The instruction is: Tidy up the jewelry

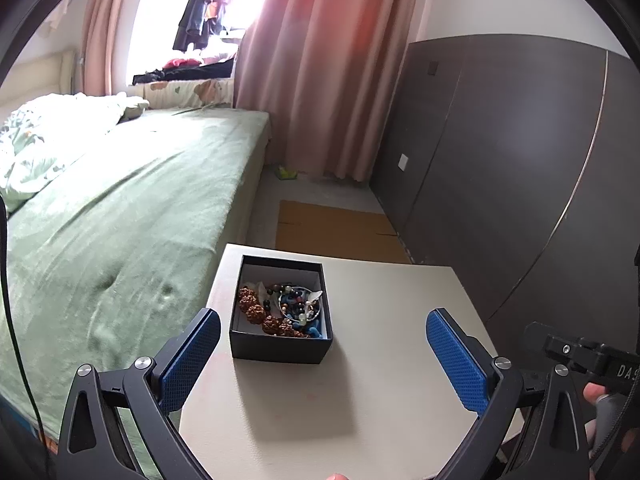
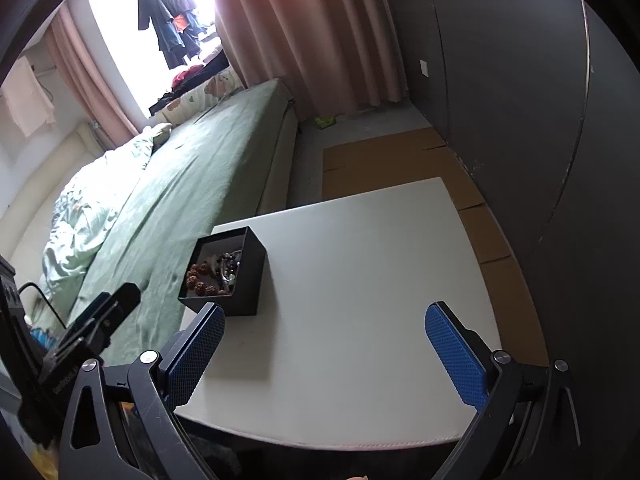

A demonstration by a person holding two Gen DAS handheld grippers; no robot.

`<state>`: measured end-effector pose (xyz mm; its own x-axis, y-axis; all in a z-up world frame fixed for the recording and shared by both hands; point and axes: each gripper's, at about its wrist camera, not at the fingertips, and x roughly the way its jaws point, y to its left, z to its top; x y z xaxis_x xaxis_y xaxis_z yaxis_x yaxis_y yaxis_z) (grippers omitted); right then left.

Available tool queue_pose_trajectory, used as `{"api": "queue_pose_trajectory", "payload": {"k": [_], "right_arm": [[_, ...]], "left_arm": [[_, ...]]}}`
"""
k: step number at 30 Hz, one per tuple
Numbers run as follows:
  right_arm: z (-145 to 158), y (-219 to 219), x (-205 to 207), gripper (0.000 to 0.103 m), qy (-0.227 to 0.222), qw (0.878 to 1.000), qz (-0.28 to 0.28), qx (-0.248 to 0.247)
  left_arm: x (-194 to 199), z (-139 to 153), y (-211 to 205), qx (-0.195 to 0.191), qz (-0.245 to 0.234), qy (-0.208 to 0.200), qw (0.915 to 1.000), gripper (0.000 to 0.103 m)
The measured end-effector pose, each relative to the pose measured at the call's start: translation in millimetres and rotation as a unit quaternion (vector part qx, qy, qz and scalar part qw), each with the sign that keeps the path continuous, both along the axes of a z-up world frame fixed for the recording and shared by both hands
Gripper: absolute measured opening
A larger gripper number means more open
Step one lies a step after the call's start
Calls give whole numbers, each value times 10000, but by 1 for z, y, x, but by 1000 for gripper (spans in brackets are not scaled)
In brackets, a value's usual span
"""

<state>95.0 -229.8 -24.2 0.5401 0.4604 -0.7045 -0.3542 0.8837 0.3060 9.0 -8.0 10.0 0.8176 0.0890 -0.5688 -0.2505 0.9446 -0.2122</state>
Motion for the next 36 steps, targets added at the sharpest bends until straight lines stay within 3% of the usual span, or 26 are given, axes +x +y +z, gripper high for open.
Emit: {"api": "queue_pose_trajectory", "payload": {"k": [36], "right_arm": [[10,0,-3,101,45,10000,-44,-52]], "left_arm": [[-4,3,-1,231,155,-9,9996,102]]}}
